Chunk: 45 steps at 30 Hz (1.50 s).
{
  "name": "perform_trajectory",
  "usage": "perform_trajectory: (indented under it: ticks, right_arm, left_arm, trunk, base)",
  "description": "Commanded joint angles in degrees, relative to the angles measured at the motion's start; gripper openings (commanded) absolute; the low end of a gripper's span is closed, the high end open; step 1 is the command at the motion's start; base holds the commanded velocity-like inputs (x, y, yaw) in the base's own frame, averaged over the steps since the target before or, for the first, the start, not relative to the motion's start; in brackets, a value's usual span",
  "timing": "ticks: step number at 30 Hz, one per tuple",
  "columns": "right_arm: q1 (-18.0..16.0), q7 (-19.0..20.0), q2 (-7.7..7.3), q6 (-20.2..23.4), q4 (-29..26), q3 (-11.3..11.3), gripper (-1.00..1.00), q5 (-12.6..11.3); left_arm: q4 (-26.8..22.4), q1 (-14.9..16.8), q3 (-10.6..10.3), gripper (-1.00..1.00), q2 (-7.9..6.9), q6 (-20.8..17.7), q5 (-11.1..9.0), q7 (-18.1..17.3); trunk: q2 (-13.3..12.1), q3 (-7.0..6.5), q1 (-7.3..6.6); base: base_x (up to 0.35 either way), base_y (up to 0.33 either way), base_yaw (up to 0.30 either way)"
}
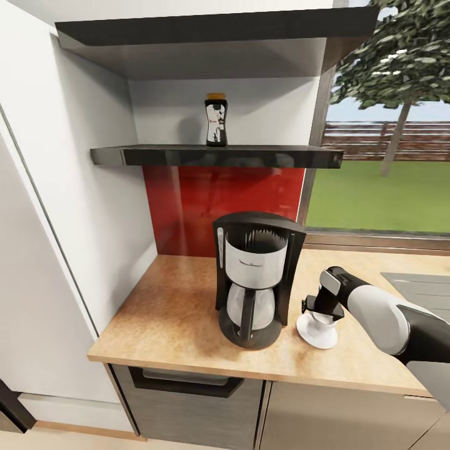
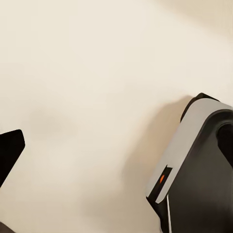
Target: Set up a coffee station on the kitchen countertop: keep the coffee maker on the countertop, move the bottle of coffee from the kitchen shelf to the counter next to the coffee maker, place a paper coffee filter on top of the coffee maker, put the saucer next to the coffee maker with the coffee cup on the saucer, and place the electric kettle next to the coffee maker.
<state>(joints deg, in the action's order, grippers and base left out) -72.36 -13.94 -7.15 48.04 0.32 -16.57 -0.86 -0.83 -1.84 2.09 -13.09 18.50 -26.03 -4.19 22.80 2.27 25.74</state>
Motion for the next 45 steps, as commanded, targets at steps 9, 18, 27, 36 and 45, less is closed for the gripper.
perform_trajectory:
  ticks: [9,18,27,36,45]
  right_arm:
    - [-0.07,-0.54,0.12,-1.74,0.03,-0.5,1.0,-0.14]
    - [-0.07,0.12,-0.28,-5.53,-1.91,-0.6,1.0,-0.26]
    - [-0.07,-0.08,-0.25,-7.25,-7.21,-0.31,1.0,-0.2]
    - [-0.07,-0.38,-0.65,-10.89,-6.85,-0.23,1.0,-0.36]
    - [-0.07,-0.55,-6.23,-24.31,-0.06,-0.17,1.0,0.09]
  left_arm:
    - [-0.12,-0.01,0.2,1.0,-0.01,0.04,-0.42,-0.4]
    - [-0.13,-0.01,0.27,1.0,-0.14,-0.12,-0.42,-0.4]
    - [-0.3,0.0,0.29,1.0,-0.36,-1.34,-0.34,-0.38]
    - [-0.33,0.0,0.29,1.0,-0.36,-1.27,-0.25,-0.45]
    - [-1.03,0.01,0.26,1.0,-0.36,-0.41,0.04,-0.45]
  trunk:
    - [0.12,0.12,0.04]
    - [0.12,0.12,0.04]
    - [0.12,0.12,0.04]
    - [0.12,0.12,0.04]
    - [0.12,0.12,0.04]
  base:
    - [0.0,0.0,0.0]
    - [0.0,0.0,0.0]
    - [0.0,0.0,0.0]
    - [0.0,0.0,0.0]
    - [0.0,0.0,0.0]
